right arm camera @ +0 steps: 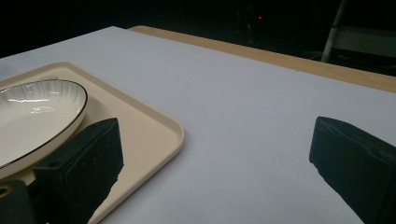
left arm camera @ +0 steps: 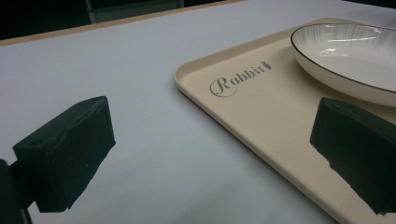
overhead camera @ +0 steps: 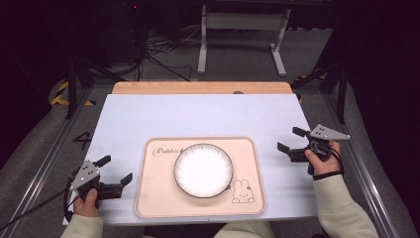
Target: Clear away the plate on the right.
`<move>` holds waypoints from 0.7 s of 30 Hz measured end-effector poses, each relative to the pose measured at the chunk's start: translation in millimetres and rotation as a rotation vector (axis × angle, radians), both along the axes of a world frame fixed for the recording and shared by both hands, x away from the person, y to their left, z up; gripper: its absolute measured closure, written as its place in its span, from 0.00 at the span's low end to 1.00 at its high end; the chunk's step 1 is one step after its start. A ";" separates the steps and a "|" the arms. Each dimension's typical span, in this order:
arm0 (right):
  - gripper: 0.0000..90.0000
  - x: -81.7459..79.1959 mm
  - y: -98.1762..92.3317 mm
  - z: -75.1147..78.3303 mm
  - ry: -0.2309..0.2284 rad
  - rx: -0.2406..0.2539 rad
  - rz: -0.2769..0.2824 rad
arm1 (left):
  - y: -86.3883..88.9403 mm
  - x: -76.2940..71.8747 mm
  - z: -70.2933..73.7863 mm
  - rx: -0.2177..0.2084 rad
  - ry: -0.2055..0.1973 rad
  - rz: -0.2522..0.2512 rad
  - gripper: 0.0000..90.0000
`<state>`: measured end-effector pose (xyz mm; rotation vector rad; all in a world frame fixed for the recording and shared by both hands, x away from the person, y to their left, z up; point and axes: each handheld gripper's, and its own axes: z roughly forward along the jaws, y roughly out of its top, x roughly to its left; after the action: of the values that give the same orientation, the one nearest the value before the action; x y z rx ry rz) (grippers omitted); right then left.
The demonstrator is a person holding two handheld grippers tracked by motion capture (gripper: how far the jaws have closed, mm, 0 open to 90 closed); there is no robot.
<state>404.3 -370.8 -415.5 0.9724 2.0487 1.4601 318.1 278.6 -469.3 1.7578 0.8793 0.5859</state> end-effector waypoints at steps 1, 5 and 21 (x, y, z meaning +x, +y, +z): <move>0.03 0.0 0.0 0.0 0.000 0.000 0.000 | 0.0 0.0 0.0 0.000 0.000 0.000 0.00; 0.03 -0.4 -3.6 -8.2 0.003 0.013 -0.006 | 0.3 0.1 0.0 -0.001 0.000 -0.003 0.00; 0.03 -3.9 -2.6 -25.4 -0.006 0.034 0.006 | 1.0 0.2 0.0 -0.005 -0.001 -0.011 0.00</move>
<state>400.5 -373.4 -440.8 0.9743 2.0307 1.5038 318.3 279.6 -469.3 1.7566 0.8693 0.5775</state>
